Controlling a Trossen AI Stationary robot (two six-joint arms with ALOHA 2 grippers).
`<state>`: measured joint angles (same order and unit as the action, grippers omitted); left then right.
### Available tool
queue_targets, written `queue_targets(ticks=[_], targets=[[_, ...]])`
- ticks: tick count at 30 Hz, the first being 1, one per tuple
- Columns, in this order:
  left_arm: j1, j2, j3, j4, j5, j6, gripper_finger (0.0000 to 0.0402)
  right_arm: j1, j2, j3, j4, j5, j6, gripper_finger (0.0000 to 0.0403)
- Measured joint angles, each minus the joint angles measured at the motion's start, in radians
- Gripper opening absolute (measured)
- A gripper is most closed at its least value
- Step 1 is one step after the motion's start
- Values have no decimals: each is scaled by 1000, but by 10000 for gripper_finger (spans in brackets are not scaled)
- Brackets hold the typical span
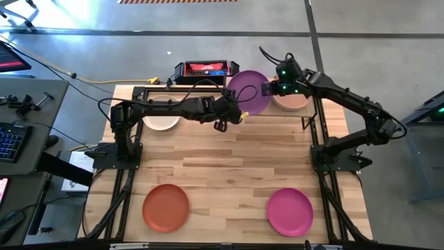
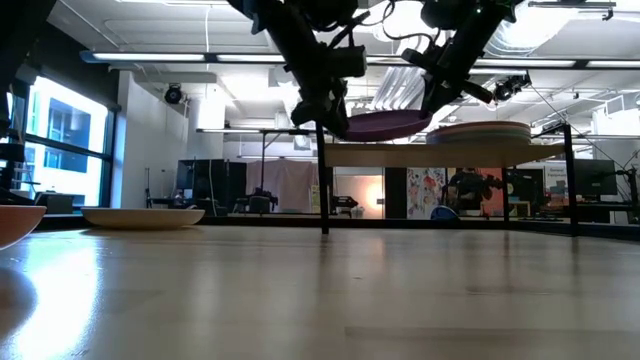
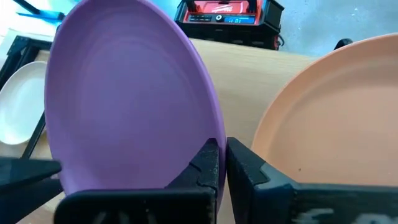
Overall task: Place and stack plates onto a shelf
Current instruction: Put the purple plate on the shelf
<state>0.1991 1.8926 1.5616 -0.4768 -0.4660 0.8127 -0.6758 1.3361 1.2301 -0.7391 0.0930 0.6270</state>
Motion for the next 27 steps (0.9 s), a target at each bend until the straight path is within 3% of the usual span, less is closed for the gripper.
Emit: queue_targets(ticks=[9, 13, 27], targets=[[-31, -7, 0, 1, 2, 0, 120, -44, 0, 0, 47, -49, -17, 0], [-34, -20, 0, -3, -48, 1, 120, -53, 0, 0, 69, -68, -25, 0], [-10, -215, 0, -4, -165, -142, 120, -123, -1, 82, 48, -180, -166, 0]])
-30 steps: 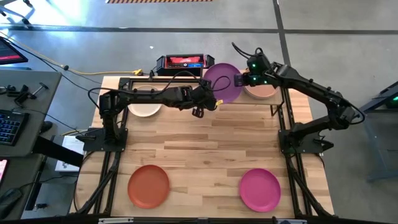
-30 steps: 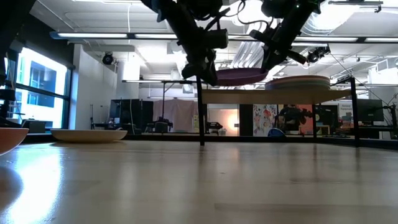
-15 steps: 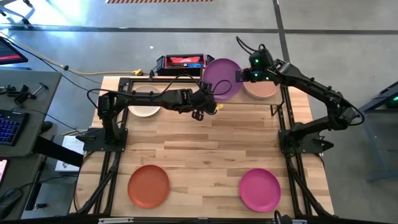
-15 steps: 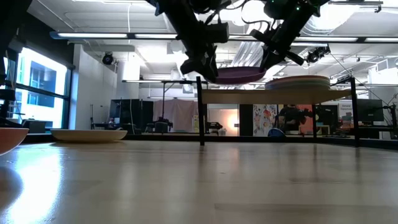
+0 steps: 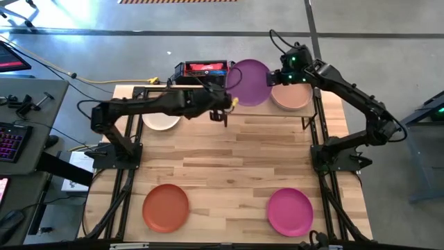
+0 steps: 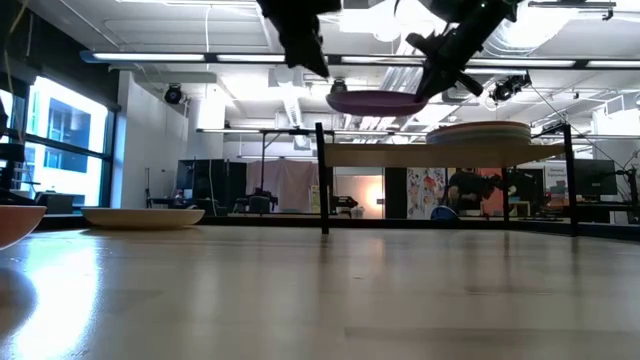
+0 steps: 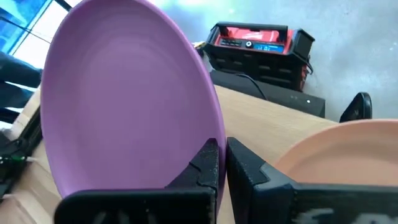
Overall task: Place and stack plates onto a shelf
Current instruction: Put the purple plate on the shelf
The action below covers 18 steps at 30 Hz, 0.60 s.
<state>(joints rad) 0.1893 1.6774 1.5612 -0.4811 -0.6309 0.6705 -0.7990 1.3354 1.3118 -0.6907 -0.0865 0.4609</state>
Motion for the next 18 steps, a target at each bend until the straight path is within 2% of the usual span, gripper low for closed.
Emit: queue_targets(ticks=[9, 18], targets=[[21, -116, 0, 0, -46, -94, 120, 3, 24, -1, -36, -12, -17, 0], [33, -154, 0, -11, -60, -138, 120, 42, 108, -1, -31, 9, -15, 0]])
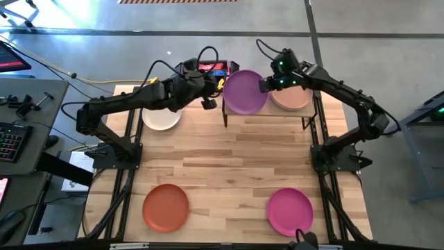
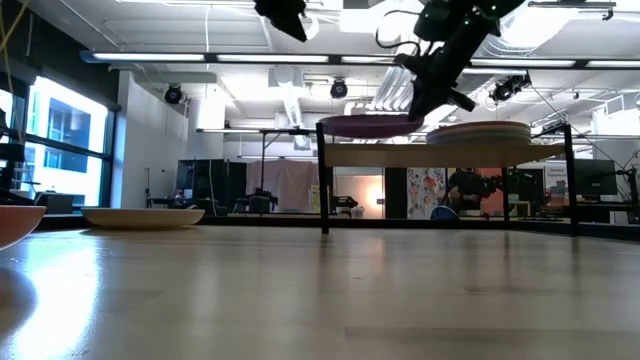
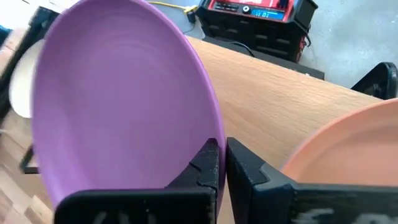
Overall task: Place and stack plates onto a shelf
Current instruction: Put the purple plate on the shelf
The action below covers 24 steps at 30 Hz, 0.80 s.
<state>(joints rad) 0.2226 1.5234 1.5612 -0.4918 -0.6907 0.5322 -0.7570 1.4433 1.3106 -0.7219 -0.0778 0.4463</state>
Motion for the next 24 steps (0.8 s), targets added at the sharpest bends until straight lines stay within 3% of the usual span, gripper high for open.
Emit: queue_targets(ticks=[24], targets=[[0, 0, 0, -42, -1, -8, 120, -14, 11, 0, 0, 76, 23, 0]])
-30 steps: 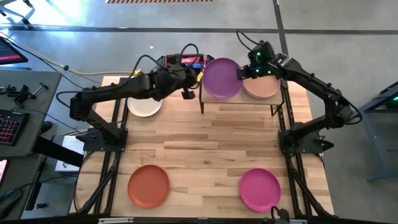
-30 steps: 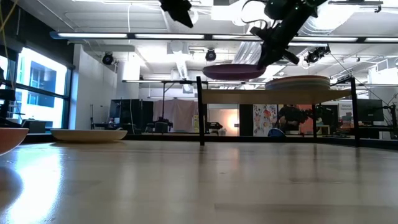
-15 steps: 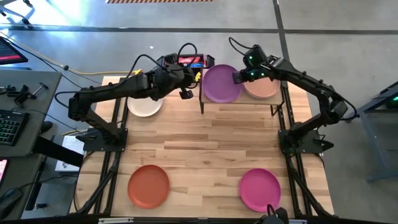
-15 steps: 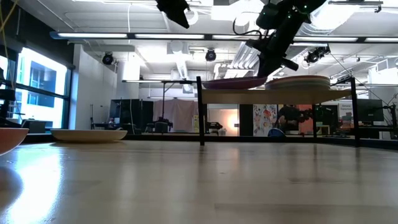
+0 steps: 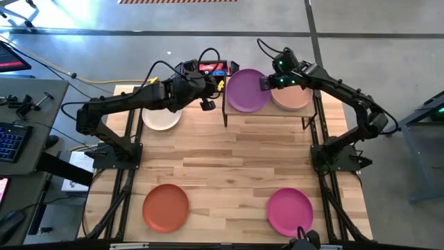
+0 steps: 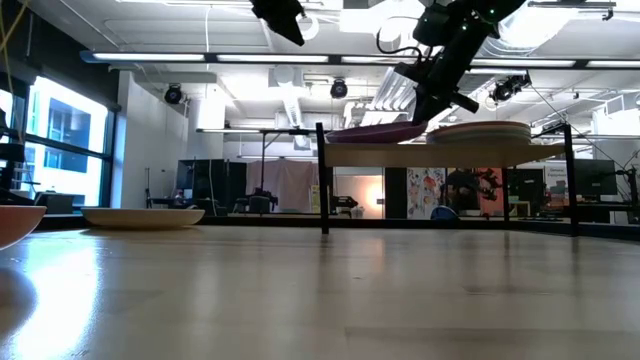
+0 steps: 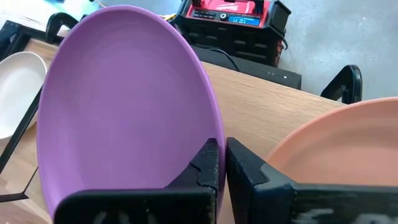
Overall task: Place and stack plates onto a shelf
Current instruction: Put the purple plate on the shelf
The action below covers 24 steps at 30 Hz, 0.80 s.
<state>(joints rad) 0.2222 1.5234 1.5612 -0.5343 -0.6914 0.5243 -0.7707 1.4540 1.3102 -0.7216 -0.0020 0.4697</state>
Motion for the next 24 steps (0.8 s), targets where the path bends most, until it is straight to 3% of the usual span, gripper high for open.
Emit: queue_targets(ticks=[10, 19, 24], targets=[[0, 0, 0, 0, 0, -26, 120, 20, 5, 0, -3, 1, -4, 5], [0, 0, 0, 1, 0, -26, 120, 20, 7, 0, 5, 38, -3, 57], [0, 0, 0, 1, 0, -26, 120, 19, 6, 0, 17, 23, -7, 66]])
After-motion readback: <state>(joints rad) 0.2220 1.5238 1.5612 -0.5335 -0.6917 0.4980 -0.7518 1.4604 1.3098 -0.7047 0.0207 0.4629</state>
